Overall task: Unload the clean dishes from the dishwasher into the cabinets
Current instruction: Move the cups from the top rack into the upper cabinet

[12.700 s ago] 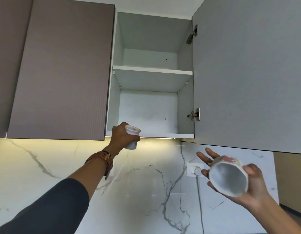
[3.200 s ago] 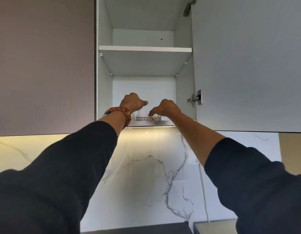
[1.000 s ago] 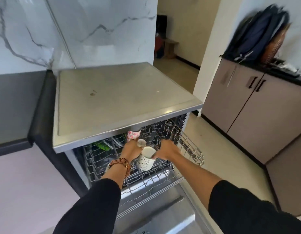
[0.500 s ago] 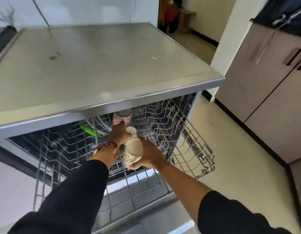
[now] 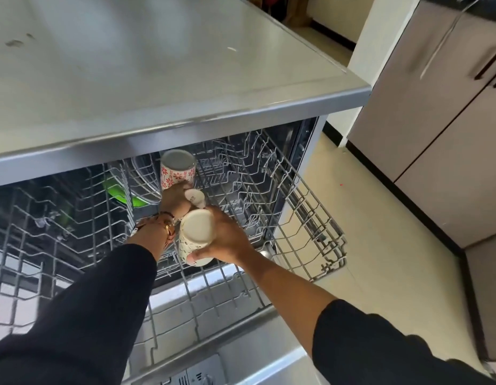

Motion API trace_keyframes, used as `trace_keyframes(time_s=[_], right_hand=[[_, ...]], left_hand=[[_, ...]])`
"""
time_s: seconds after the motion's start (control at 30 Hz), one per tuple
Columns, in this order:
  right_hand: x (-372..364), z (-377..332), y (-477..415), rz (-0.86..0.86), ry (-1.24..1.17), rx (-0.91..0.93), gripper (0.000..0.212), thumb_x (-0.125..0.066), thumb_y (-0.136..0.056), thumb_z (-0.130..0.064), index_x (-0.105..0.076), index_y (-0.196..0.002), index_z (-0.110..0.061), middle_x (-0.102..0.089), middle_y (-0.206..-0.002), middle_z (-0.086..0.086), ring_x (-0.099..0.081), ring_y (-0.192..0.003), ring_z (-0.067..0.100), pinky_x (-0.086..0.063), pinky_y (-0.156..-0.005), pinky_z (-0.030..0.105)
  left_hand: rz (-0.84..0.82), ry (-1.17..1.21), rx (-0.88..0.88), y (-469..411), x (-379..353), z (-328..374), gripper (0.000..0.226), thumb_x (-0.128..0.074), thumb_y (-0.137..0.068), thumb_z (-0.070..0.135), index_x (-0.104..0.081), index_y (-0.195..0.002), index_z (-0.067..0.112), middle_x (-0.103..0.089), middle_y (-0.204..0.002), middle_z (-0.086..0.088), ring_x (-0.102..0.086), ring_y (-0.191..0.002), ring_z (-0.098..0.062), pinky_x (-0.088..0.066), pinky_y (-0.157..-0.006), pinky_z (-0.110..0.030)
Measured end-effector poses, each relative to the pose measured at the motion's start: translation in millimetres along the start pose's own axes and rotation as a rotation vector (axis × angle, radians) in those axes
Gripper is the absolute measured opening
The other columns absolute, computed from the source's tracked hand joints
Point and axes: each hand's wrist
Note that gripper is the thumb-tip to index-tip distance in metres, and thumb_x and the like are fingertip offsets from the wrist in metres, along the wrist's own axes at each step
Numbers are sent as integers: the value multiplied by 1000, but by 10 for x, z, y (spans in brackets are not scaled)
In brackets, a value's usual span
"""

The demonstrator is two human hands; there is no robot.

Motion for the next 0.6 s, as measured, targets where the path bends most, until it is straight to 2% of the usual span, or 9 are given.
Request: trace_keyframes(time_s=[0.1, 0.17, 0.27, 0.37, 0.47, 0.53, 0.6], right_hand=[[-15, -22, -10, 20, -38, -8, 92, -90, -52, -21, -40, -129, -18, -57, -123, 3, -54, -111, 22, -45, -88, 28], [-38, -52, 12, 71, -65, -23, 88, -90, -53, -20, -42, -126, -16, -59, -121, 4, -57, -107, 21, -47, -83, 26], [-52, -90, 77, 165, -134, -34, 84, -90, -52, -15, -45, -122, -10, -60, -118, 7, -57, -99, 18, -48, -78, 23], [-23, -189, 144, 237, -133, -45, 86, -90, -52, -17, -42, -122, -7, -58, -120, 8, -57, -108, 23, -51, -87, 26], [67, -335, 193, 295, -116, -52, 94, -90, -52, -21, -37, -128, -5, -57, -124, 9, -57, -112, 25, -51, -93, 28], [156, -456, 239, 330, -96, -60, 92, -90, -54, -22, -36, -126, -6, -59, -121, 10, -59, -110, 26, -54, -89, 30], [261, -573, 321, 365, -67, -80, 90, -89, -55, -23, -34, -125, -7, -59, -120, 10, -59, -110, 27, -54, -89, 34]], left_hand=[[59, 109, 28, 40, 18, -45, 35, -72, -78, 8, -63, -112, 6, -65, -118, -13, -58, -113, -29, -44, -96, -32], [95, 251, 68, 106, 54, -63, 44, -79, -69, 8, -63, -110, 9, -67, -115, -11, -60, -110, -27, -48, -97, -36], [148, 420, 79, 222, 123, -46, 55, -87, -57, 10, -64, -107, 10, -69, -110, -11, -63, -102, -24, -52, -92, -35], [232, 390, 82, 302, 153, -53, 60, -88, -53, 18, -62, -108, 13, -66, -112, -16, -62, -103, -30, -54, -87, -41], [281, 357, 87, 427, 204, -12, 52, -83, -58, 18, -63, -105, 12, -67, -108, -18, -60, -103, -36, -54, -85, -45], [302, 380, 75, 595, 323, 130, 49, -83, -59, 10, -64, -104, 8, -69, -104, -17, -62, -102, -34, -53, -86, -43], [310, 424, 68, 790, 453, 269, 52, -84, -59, 6, -64, -107, 3, -70, -106, -16, -65, -99, -29, -53, -83, -34]])
Point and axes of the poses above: each hand's wrist, its own y-axis away from the middle knuckle, its own x-axis out of the back of the hand, z = x × y
